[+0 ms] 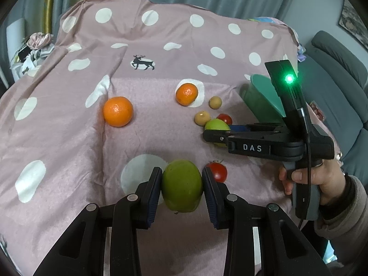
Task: Organize fruits
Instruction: 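Grasp another green tomato with the left gripper while the right gripper grasps one too, then carry both green tomatoes into the teal bowl and open both grippers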
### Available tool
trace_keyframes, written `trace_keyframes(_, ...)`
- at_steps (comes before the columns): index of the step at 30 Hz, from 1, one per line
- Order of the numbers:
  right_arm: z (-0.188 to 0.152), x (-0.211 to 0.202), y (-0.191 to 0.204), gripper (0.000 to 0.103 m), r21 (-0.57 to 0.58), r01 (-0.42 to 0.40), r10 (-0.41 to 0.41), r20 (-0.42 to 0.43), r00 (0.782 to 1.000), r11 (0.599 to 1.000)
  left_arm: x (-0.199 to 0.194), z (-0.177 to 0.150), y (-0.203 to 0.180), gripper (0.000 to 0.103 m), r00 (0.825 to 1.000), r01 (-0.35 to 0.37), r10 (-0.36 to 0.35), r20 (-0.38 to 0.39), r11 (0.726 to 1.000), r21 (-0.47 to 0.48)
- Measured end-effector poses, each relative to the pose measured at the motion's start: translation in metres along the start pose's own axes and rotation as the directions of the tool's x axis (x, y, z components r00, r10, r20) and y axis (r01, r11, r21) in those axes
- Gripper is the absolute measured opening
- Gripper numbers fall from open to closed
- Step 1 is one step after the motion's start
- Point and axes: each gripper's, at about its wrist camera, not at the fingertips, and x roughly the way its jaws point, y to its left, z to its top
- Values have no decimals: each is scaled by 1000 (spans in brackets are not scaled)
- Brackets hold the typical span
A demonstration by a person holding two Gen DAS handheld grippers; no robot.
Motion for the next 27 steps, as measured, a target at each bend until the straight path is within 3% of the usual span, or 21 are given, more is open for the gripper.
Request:
trace_keyframes(8,-5,-12,2,37,23,-64,63,30,998,998,1,2,-4,36,1000,-8,8,-4,1000,5)
trace_keyframes(27,-32,-99,19,37,-37,-154,158,188,969,987,-7,10,-28,36,998,-59,58,18,997,42)
